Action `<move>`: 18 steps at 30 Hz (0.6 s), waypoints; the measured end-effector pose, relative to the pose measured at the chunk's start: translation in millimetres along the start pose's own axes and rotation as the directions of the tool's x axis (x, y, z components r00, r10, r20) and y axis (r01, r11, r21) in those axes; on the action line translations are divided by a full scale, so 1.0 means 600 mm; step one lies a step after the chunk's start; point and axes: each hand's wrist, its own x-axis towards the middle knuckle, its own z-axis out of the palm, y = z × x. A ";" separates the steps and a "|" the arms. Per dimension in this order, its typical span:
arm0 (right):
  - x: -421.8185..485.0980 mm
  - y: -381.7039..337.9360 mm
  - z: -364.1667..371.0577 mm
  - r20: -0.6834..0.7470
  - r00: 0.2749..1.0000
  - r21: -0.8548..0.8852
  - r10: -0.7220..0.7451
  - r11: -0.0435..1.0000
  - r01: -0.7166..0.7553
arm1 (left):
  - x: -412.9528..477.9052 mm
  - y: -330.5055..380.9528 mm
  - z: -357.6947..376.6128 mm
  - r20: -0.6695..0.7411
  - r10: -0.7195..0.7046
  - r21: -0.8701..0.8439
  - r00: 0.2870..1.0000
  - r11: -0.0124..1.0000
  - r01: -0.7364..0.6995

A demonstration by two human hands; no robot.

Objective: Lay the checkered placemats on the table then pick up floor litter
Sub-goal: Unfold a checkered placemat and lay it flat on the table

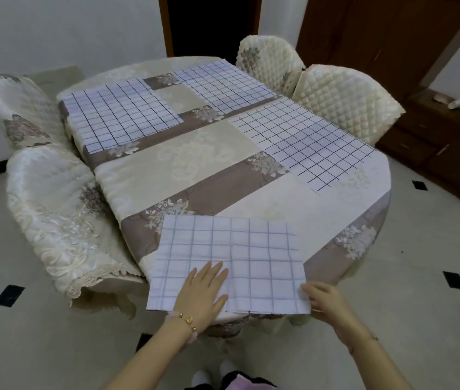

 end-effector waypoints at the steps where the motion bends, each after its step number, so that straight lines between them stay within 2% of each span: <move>1: -0.008 0.015 0.001 0.005 1.000 0.013 0.021 1.000 -0.021 | 0.003 -0.001 0.005 -0.006 0.000 0.013 1.000 1.000 0.000; 4: -0.015 0.053 0.011 0.015 0.998 0.068 0.065 0.995 -0.066 | 0.006 0.000 0.009 -0.043 0.008 0.025 0.999 1.000 -0.007; 7: -0.014 0.068 0.020 -0.022 0.999 0.159 0.041 0.987 -0.037 | 0.006 0.012 -0.006 -0.119 -0.052 -0.001 0.992 0.999 0.052; 9: -0.018 0.062 0.024 -0.034 0.999 0.189 -0.003 0.982 0.009 | 0.004 0.035 -0.024 -0.154 0.001 -0.080 0.988 0.997 -0.014; 10: -0.020 0.058 0.026 -0.031 0.999 0.193 -0.028 0.981 0.033 | 0.003 0.050 -0.035 -0.140 0.025 -0.186 0.990 0.981 -0.051; 12: -0.025 0.049 0.032 -0.017 0.997 0.174 -0.079 0.981 0.081 | -0.004 0.090 -0.060 -0.158 0.052 -0.423 0.986 0.899 -0.116; 15: -0.034 0.030 0.039 0.023 0.987 0.175 -0.158 0.973 0.152 | -0.013 0.142 -0.091 -0.182 0.026 -0.716 0.983 0.682 -0.151; 18: -0.046 0.009 0.048 0.078 0.974 0.200 -0.211 0.961 0.192 | -0.007 0.159 -0.100 -0.144 0.006 -0.809 0.990 0.575 -0.121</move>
